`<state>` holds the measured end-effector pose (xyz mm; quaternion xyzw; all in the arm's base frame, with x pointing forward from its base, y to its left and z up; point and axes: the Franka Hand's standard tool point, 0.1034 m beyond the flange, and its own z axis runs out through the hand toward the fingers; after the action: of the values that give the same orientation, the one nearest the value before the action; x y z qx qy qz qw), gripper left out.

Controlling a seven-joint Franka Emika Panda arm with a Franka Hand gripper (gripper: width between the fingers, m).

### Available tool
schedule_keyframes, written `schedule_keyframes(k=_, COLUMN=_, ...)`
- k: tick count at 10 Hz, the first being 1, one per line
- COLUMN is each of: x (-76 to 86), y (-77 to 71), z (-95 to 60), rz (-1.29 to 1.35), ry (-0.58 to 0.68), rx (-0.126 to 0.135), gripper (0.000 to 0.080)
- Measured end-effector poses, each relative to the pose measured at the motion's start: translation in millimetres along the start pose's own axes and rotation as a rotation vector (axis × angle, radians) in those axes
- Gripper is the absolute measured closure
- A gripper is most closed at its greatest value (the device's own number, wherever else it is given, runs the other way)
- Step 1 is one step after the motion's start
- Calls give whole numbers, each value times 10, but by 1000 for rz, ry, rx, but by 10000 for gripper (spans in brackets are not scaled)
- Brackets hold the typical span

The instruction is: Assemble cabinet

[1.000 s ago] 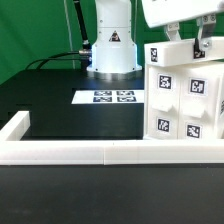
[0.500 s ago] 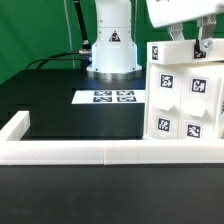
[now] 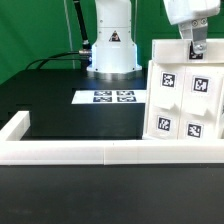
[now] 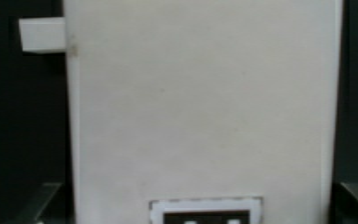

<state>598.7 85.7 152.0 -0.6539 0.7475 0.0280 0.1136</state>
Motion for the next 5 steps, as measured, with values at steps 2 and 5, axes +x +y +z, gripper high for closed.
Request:
schedule_keyframes(k=2, x=-20, y=1, z=4, rz=26, ry=-9, rx=1, gripper=64)
schedule_keyframes(k=5, x=-65, y=-55, z=-147, rz=5, ry=-41, rx=26, gripper=3)
